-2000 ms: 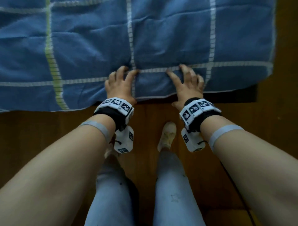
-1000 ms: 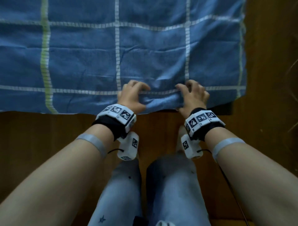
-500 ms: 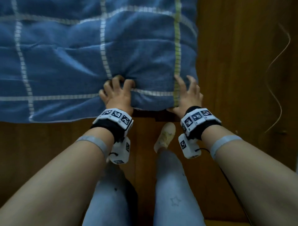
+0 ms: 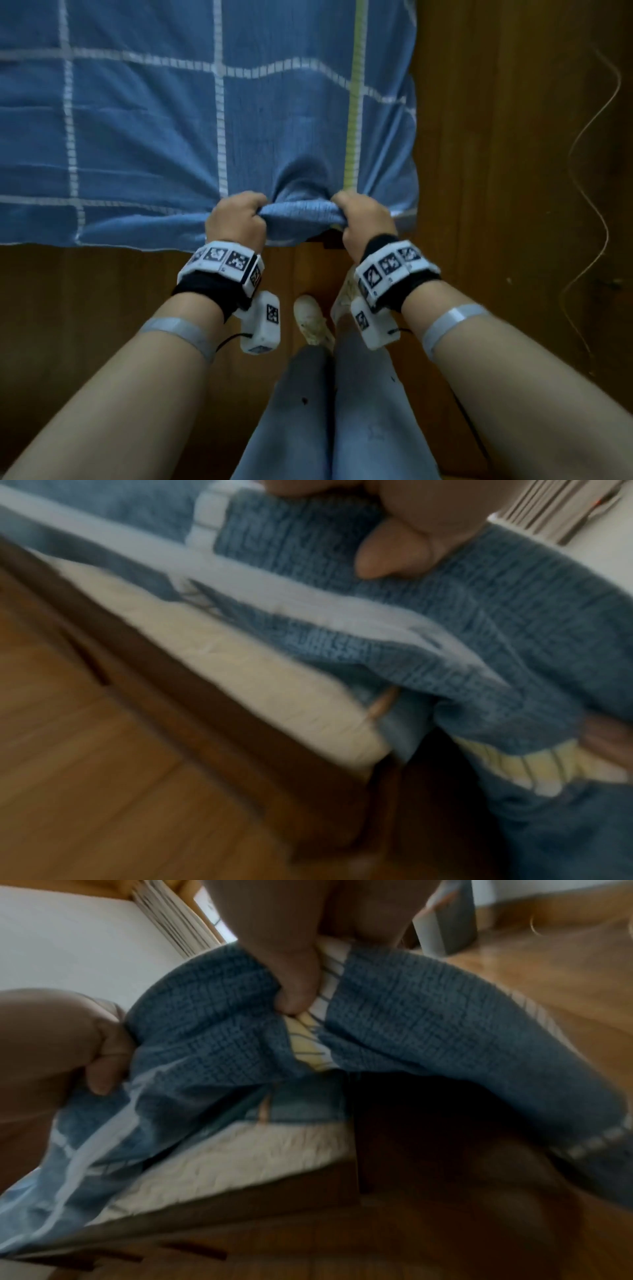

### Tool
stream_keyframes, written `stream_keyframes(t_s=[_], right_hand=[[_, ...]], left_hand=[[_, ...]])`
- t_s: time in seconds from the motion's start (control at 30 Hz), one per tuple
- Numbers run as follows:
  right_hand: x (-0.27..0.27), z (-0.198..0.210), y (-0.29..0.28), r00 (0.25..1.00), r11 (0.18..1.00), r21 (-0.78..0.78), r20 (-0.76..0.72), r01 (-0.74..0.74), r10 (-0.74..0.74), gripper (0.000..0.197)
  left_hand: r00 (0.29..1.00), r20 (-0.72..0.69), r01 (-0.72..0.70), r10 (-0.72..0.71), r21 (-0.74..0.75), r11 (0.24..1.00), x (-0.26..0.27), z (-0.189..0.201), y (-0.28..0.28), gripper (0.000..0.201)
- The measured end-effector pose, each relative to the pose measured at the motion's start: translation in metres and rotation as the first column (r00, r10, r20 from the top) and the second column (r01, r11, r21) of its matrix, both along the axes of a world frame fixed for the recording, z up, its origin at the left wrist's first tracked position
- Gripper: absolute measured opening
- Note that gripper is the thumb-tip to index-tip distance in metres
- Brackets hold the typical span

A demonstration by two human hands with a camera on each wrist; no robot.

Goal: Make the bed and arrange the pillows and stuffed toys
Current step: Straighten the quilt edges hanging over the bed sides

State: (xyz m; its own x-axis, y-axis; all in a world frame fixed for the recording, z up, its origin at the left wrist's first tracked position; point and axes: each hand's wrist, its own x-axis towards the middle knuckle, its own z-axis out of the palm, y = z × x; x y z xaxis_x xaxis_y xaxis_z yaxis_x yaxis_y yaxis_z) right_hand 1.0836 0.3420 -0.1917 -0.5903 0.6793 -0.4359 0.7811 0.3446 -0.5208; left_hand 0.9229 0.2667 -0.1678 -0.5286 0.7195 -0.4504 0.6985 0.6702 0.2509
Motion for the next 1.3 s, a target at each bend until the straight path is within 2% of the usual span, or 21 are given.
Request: stream_keyframes(t_s=[0.1,0.2,0.27,0.37,0.47,0.67,0.83,1.1,1.3], right_hand=[[0.001,-0.004,-0.025,0.999,0.997,-0.07,0.039,0.014,-0.011,0.03],[-0.005,-0.003,-0.021,0.995,0.991,-0.129,0.099,0.028,-0.016,0.029],[-0.003,0.007,-0.014,0.984,0.981,-0.196,0.178,0.01,0.025,0.031],[0.008,0.037,-0.001,0.97,0.968,-0.252,0.237,0.001,0.061,0.027],[0.021,0.082,0.028,0.969,0.978,-0.207,0.245,0.039,0.013,0.018],[0.054,0.198,0.132,0.97,0.994,0.037,0.216,0.106,-0.111,0.021],[0.092,0.263,0.247,0.974,0.976,0.189,0.172,0.113,-0.146,0.015],[0.182,0.318,0.395,0.963,0.961,0.27,0.235,0.062,-0.129,0.024],[0.199,0.348,0.501,0.96,0.936,0.348,0.242,0.051,-0.142,0.026]], left_hand=[[0.999,0.03,0.045,-0.042,-0.092,0.995,0.0,-0.001,-0.016,0.035],[0.99,0.036,0.144,-0.139,-0.184,0.972,-0.006,0.005,-0.013,0.03],[0.975,0.09,0.22,-0.203,-0.263,0.94,-0.006,0.011,-0.01,0.025],[0.955,0.233,0.25,-0.185,-0.294,0.923,0.004,0.031,-0.001,0.02],[0.938,0.284,0.269,-0.199,-0.232,0.935,0.019,0.072,0.03,0.014],[0.909,0.175,0.386,-0.379,-0.003,0.923,0.06,0.181,0.151,0.013],[0.88,0.031,0.468,-0.473,0.104,0.878,0.111,0.245,0.271,0.021],[0.856,-0.027,0.517,-0.517,0.041,0.855,0.203,0.285,0.431,0.032],[0.867,-0.104,0.495,-0.487,0.081,0.865,0.209,0.309,0.527,0.04]])
